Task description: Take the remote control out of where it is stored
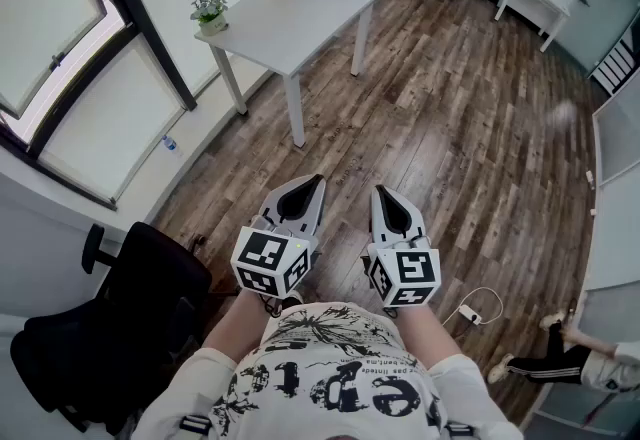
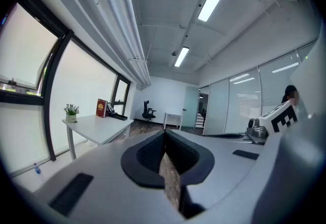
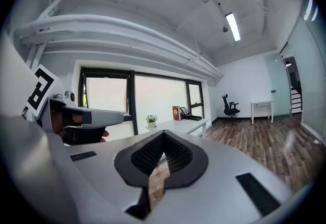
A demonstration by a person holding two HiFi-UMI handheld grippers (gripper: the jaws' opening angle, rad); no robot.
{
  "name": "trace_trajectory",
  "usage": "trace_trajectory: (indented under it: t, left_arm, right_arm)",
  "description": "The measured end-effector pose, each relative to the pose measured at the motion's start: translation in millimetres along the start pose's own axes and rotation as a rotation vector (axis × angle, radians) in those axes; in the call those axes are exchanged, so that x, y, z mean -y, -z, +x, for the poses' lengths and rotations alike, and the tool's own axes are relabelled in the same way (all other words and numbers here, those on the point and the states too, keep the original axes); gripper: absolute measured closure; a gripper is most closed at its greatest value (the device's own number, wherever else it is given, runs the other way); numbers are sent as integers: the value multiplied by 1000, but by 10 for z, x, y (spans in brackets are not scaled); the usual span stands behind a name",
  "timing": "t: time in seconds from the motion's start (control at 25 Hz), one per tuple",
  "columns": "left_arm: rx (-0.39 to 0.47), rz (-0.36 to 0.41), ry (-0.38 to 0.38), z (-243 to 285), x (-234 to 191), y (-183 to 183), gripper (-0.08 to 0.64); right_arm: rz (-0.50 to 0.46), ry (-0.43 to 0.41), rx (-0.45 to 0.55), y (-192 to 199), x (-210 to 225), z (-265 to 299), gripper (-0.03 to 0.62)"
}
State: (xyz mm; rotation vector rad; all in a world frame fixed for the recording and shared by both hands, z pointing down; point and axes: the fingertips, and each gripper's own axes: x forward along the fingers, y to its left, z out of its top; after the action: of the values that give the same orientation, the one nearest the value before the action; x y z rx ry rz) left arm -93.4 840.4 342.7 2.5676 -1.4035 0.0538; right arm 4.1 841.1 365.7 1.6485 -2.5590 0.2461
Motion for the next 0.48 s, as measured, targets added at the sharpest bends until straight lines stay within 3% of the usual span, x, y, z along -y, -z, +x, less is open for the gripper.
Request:
trace_trajectory:
  t: [0.48]
  left_arm:
    - [-1, -28, -1, 172, 231, 95, 549]
  right_arm:
    - [50, 3, 9, 23, 230, -164, 591]
